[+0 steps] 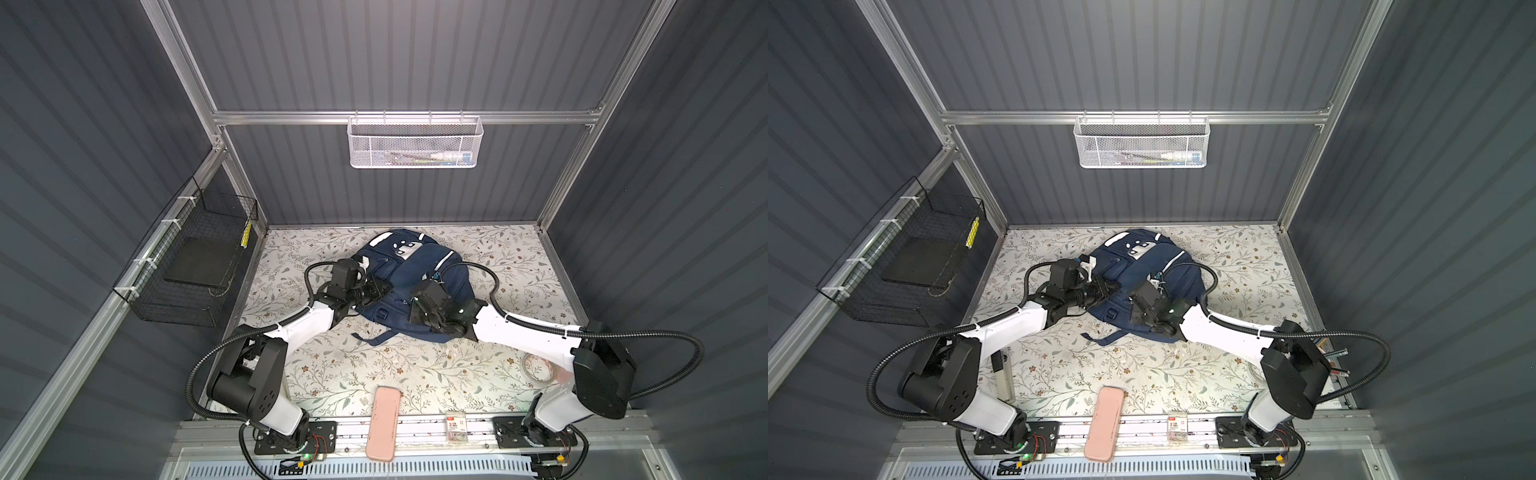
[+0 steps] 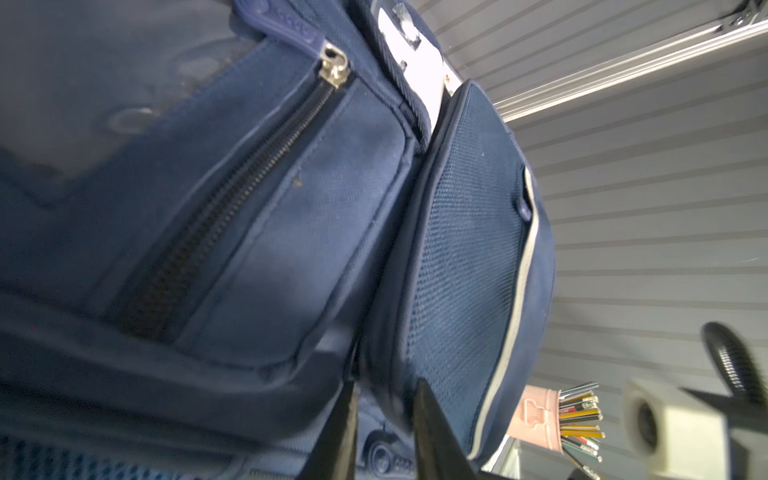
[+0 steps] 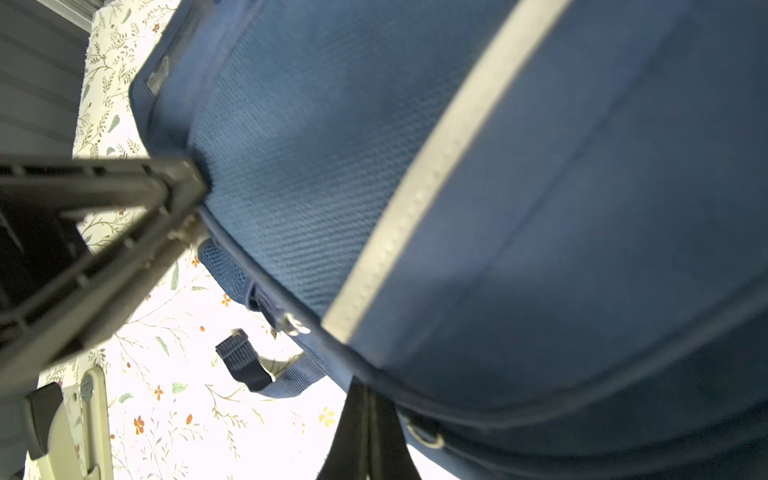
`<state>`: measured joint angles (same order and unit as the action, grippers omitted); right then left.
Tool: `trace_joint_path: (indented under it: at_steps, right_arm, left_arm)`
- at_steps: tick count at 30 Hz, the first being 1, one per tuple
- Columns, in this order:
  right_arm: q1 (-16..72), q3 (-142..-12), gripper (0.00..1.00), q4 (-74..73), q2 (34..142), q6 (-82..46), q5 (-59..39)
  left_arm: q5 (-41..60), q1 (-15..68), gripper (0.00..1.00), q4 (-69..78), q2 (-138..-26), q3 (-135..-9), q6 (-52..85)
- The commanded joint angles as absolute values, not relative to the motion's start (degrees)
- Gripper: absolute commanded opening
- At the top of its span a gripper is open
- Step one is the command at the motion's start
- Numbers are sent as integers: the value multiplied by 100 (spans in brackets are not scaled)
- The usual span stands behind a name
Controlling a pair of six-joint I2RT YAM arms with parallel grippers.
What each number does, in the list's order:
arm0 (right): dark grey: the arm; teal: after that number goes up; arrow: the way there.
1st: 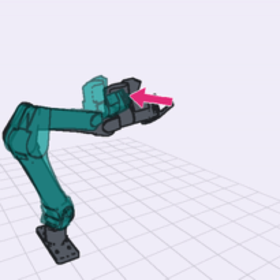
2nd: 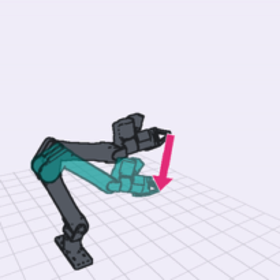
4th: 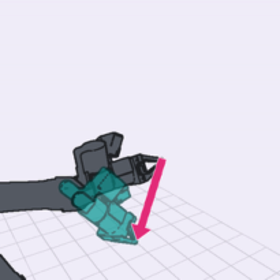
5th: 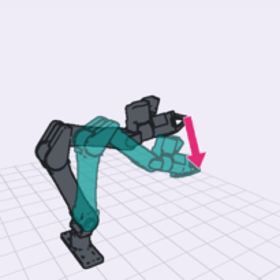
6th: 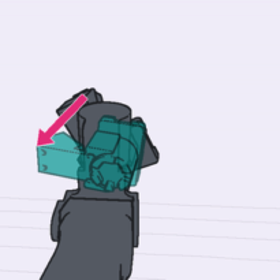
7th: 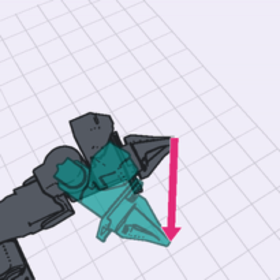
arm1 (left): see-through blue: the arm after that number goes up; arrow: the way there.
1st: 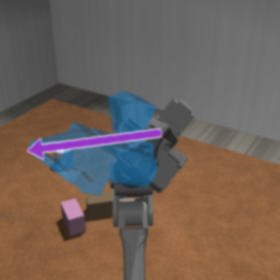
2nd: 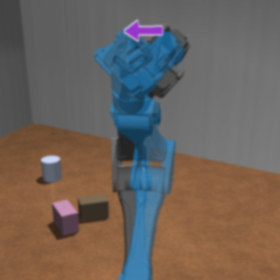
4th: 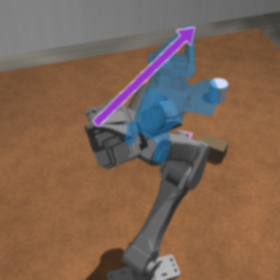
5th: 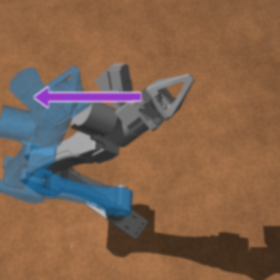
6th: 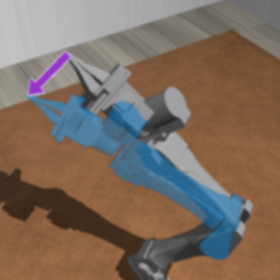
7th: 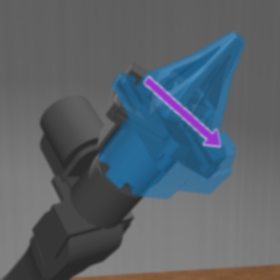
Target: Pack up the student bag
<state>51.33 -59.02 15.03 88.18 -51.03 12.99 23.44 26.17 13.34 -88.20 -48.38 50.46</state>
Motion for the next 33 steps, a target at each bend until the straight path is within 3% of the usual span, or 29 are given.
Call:
trace_joint_path:
  at_steps: [1, 2, 5, 7, 9, 12, 14, 21, 27, 33]
  right_arm:
    - [5200, -5772, 29, 1066, 8602, -5073, 1207]
    - [5212, -5762, 37, 1045, 8568, -5104, 1229]
    - [5212, -5603, 39, 847, 8449, -5158, 1357]
    - [5212, -5525, 38, 749, 8378, -5131, 1445]
    - [5203, -5520, 36, 738, 8308, -5085, 1458]
    - [5212, -5371, 36, 601, 8140, -5130, 1401]
    - [5212, -5201, 35, 465, 8020, -5187, 1402]
    - [5221, -4939, 35, 476, 7825, -5196, 1476]
    - [5221, -4700, 35, 446, 7598, -5218, 1582]
    - [5221, -4611, 37, 382, 7598, -5201, 1561]
  left_arm:
    - [2216, 2758, 31, 1523, -8442, -4550, 4977]
    - [2032, 2858, 35, 1427, -8257, -4463, 4757]
    - [1687, 3011, 41, 1594, -8026, -4080, 4365]
    - [1798, 3014, 38, 1637, -8192, -4050, 4171]
    - [1846, 3038, 24, 1514, -8363, -4163, 3948]
    - [901, 3282, 24, 526, -8344, -4436, 3740]
    - [585, 3313, 26, 668, -8224, -4309, 3755]
    - [731, 3331, 29, 493, -8471, -4756, 3573]
    - [-166, 3340, 30, -114, -8212, -4981, 3288]
    - [223, 3379, 31, 125, -8618, -5201, 3231]
